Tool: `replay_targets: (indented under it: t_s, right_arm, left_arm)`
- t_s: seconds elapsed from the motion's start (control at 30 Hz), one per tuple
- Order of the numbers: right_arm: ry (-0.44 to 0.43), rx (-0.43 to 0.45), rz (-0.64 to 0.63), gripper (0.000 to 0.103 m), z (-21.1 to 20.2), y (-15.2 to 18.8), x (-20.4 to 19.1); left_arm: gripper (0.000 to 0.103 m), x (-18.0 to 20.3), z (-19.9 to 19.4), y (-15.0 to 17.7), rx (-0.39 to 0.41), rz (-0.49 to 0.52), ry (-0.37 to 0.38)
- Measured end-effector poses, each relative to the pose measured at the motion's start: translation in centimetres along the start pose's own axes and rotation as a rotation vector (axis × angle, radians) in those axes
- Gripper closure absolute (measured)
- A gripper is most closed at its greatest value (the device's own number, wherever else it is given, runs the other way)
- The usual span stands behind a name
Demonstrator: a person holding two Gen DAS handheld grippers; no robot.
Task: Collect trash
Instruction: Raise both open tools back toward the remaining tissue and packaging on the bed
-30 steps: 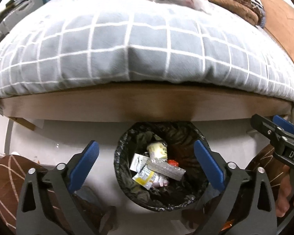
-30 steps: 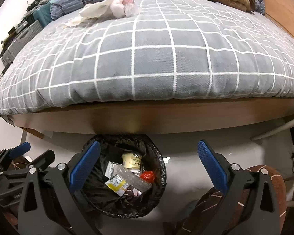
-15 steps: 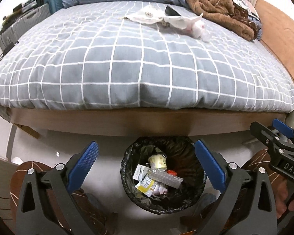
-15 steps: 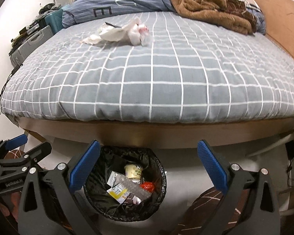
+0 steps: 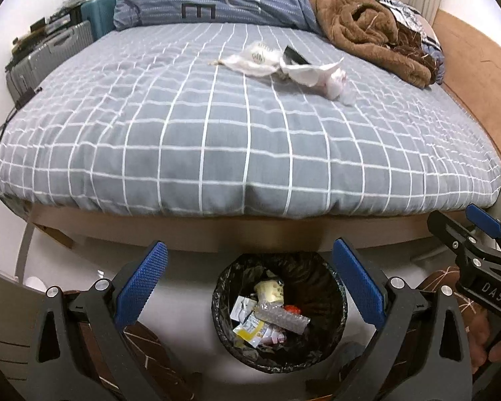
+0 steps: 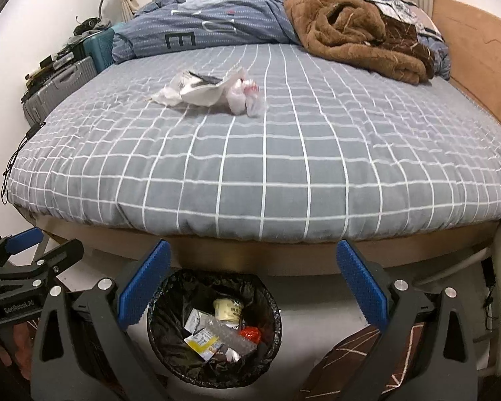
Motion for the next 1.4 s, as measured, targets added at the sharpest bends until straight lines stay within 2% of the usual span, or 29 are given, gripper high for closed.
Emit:
replay_targets:
  t_s: [0.27, 0.87, 1.13, 1.4]
  right_arm:
    - [0.008, 0.049, -0.019, 0.008, -2.3, -1.9, -0.2]
    - [0.002, 0.091, -0.028, 0.008, -4.7, -6.8, 0.4]
    - [-0.014, 0.09, -0.021, 0.008, -3.5, -9.4, 1.6]
    - [-0.031, 0.064, -0.028, 0.008, -0.6, -11.9, 2.2]
  left_arm:
    - [0.006, 0.5, -2.1, -1.7, 0.036, 0.013, 0.007]
    - [0.006, 1.3, -4.6, -6.3, 0.083, 0.015, -0.004]
    - [0.006, 1.8, -4.2, -9.2, 0.088, 0.02, -0.019]
    - [0.006, 2.3, -1.6, -12.2, 0.069, 0.017, -0.03]
Point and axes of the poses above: each gripper's, at about its wrist camera, not at the fingertips, and z roughly the way its jaws point, x to its right, y to its underside, the point moved 1 cm from there along z, roughly the way its jaws point, and after that the axes turned 8 degrees about -z, right-handed, at the moved point
